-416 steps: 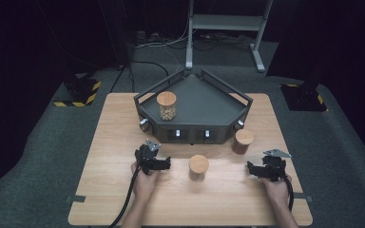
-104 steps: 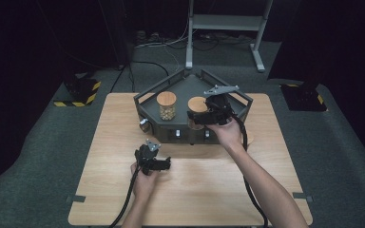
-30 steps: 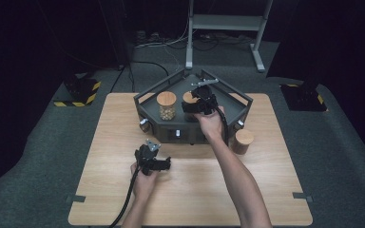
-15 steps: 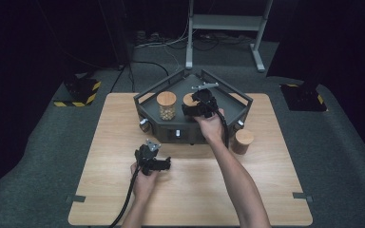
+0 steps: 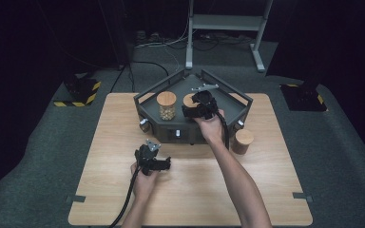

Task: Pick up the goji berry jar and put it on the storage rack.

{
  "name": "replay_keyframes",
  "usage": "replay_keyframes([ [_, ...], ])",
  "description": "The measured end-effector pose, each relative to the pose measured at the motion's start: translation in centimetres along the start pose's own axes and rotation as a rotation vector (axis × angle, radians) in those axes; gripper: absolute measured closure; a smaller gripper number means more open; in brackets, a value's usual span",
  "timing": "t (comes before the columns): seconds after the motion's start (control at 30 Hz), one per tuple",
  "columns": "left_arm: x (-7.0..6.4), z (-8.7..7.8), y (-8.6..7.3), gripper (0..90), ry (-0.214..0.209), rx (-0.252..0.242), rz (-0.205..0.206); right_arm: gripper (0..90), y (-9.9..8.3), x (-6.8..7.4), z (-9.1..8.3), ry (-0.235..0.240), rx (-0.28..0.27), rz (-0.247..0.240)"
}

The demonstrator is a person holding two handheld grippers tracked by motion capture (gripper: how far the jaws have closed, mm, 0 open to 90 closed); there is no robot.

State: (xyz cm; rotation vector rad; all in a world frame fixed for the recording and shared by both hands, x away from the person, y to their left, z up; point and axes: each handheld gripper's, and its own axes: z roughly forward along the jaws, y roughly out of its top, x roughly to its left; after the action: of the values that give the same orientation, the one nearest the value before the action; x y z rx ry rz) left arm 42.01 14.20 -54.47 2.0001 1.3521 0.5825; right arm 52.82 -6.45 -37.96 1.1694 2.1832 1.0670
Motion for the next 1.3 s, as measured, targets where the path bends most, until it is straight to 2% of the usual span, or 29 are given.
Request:
replay_keyframes([
  [0.37,0.0,0.0,0.0,5.4,0.0,0.0,0.0,25.0,0.0,0.1,0.1,-0.006,0.008,-0.013],
  [0.53,0.0,0.0,0.0,5.4,0.0,0.0,0.0,20.7,-0.1,0.2,0.1,-0.015,0.014,-0.02],
  [0.77,0.0,0.0,0.0,5.4,0.0,0.0,0.0,11.1,-0.1,0.1,0.0,0.045,0.02,-0.01],
  [0.9,0.0,0.0,0.0,5.4,0.0,0.0,0.001,8.2,-0.1,0.1,-0.3,0.042,0.027,-0.012],
  [0.97,0.0,0.0,0.0,5.4,0.0,0.001,0.001,7.7,-0.1,0.1,-0.5,0.024,0.023,-0.005],
  [1.17,0.0,0.0,0.0,5.4,-0.001,0.001,0.001,5.0,-0.1,-0.2,-0.8,0.016,0.027,0.019],
  [1.3,0.0,0.0,0.0,5.4,-0.001,0.002,0.001,3.7,-0.2,-0.5,-1.1,0.025,0.004,0.035],
])
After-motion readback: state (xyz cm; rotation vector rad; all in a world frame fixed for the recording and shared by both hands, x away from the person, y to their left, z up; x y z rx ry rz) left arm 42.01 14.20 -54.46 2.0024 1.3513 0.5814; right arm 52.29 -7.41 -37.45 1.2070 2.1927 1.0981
